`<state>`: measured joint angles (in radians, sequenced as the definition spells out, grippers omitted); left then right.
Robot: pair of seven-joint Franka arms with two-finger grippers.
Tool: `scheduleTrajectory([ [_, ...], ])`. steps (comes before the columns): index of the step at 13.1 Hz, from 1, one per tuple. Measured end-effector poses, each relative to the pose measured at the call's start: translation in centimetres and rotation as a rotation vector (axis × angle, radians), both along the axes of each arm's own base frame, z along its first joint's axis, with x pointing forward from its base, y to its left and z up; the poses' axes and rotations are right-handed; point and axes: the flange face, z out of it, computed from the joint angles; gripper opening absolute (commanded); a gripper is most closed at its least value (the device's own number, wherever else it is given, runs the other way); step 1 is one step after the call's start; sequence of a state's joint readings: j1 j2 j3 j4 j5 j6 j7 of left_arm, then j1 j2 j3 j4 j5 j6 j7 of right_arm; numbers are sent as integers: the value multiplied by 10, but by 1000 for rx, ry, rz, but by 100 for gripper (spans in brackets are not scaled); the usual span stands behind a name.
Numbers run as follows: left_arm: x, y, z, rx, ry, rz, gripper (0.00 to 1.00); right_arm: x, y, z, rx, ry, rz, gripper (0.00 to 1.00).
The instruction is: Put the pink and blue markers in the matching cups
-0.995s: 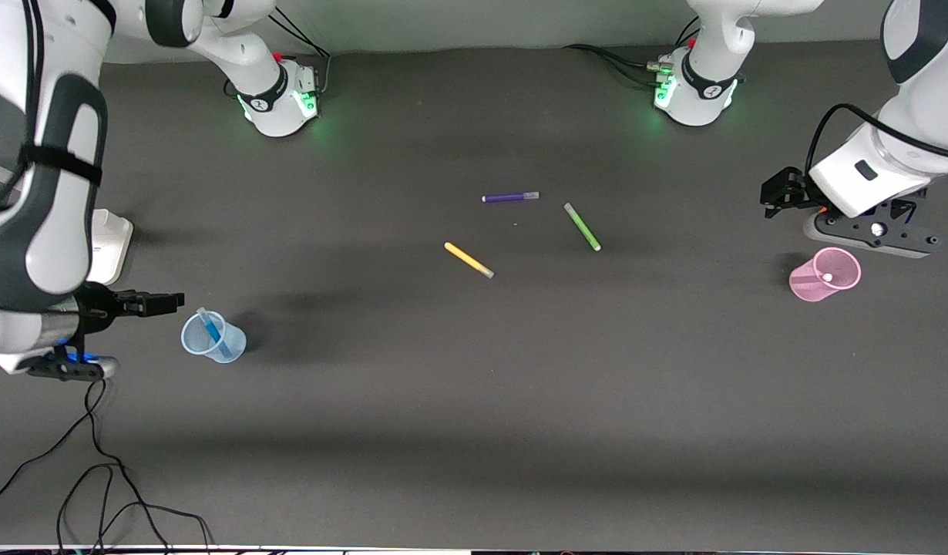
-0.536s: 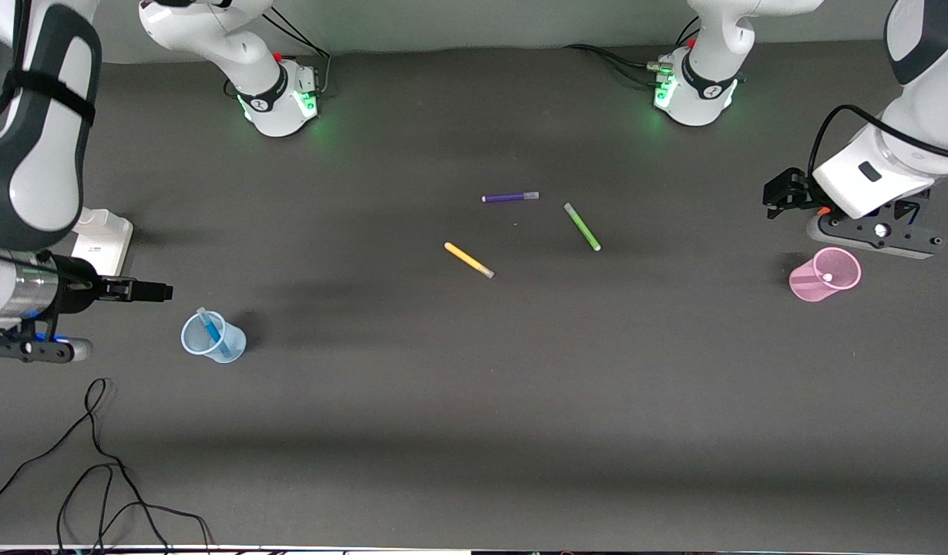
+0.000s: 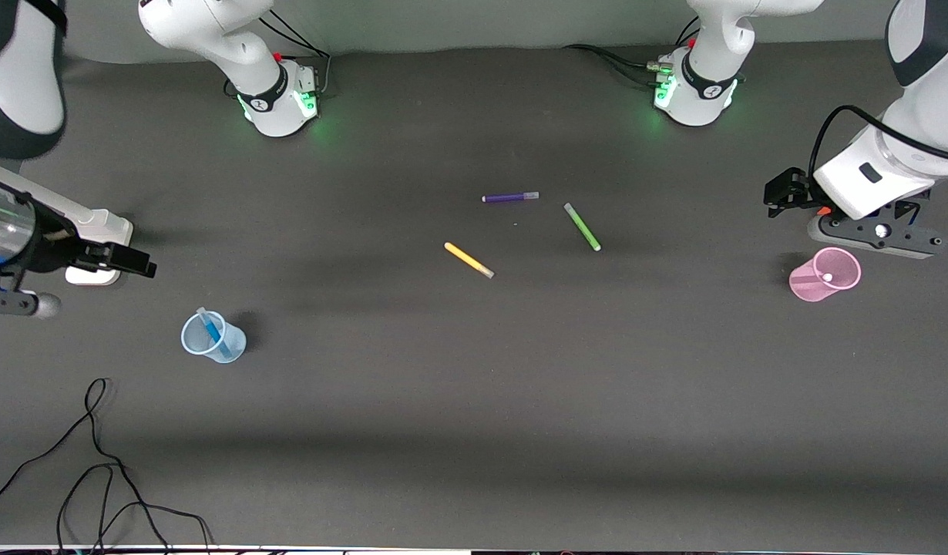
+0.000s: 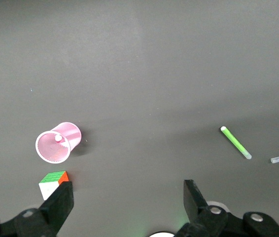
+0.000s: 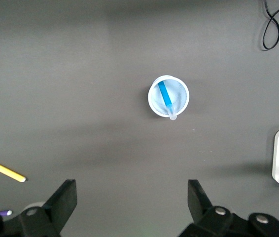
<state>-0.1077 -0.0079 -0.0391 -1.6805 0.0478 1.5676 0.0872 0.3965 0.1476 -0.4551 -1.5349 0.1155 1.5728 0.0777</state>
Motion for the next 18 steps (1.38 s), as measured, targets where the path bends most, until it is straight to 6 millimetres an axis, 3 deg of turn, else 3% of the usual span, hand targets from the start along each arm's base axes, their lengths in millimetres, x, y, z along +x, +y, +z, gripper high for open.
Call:
scheduleTrajectory([
  [6, 0, 0, 0, 0, 1, 1, 99, -20, -37, 27, 15, -44, -31, 100],
  [12, 0, 0, -1, 0, 2, 1, 98, -30, -36, 13, 6, -51, -29, 100],
  [18, 1, 0, -1, 0, 3, 2, 99, -33, -45, 21, -36, -67, -26, 100],
])
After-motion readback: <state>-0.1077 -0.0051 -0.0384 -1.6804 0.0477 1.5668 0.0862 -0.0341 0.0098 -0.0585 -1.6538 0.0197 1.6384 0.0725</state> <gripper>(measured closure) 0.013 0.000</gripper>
